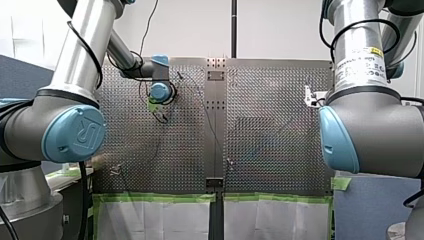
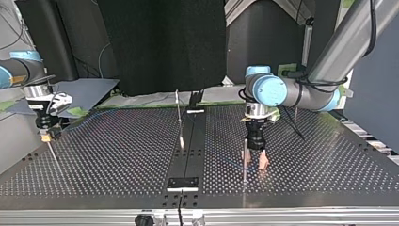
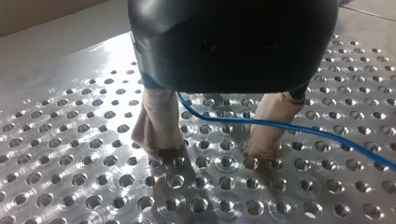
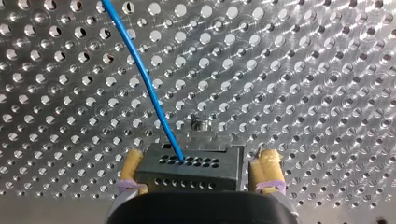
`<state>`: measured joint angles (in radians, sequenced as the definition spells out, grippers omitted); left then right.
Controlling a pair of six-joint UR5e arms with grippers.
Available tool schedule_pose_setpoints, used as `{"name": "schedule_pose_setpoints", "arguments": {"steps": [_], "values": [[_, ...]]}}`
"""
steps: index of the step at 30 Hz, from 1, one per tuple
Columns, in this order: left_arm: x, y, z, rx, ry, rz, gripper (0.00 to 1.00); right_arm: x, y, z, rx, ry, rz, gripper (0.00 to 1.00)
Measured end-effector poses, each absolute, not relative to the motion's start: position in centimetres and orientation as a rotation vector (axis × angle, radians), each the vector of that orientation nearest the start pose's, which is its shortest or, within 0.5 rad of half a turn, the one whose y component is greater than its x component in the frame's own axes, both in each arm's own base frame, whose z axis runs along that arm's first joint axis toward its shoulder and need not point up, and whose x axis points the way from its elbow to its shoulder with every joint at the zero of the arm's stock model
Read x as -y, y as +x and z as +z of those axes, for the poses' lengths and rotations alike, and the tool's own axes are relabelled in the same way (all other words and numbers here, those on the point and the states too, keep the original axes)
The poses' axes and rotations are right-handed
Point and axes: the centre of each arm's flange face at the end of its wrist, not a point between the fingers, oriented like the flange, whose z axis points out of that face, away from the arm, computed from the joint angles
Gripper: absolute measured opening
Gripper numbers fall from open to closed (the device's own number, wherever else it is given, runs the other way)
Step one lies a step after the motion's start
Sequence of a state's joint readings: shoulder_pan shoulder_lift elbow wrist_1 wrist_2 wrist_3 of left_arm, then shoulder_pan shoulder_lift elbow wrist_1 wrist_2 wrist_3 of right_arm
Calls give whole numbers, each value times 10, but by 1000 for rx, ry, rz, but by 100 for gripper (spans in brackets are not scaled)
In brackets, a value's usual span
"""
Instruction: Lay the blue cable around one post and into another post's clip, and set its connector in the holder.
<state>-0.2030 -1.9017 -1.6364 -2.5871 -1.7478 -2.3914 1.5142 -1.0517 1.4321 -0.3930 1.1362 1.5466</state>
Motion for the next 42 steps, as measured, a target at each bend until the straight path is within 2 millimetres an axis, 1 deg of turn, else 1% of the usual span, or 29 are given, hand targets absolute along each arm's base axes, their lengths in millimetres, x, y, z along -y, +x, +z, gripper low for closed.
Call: {"name": "schedule_pose_setpoints", "arguments": {"steps": [14, 27, 42], "values": [[237, 577, 330, -1332, -582, -717, 100, 676, 137, 293, 992, 1473, 1481, 99], [237, 576, 330, -1333, -579, -720, 100, 676, 136, 293, 1014, 1461, 1478, 99], [238, 576, 330, -1333, -579, -720, 100, 676, 139, 291, 1015, 1463, 1477, 99]]}}
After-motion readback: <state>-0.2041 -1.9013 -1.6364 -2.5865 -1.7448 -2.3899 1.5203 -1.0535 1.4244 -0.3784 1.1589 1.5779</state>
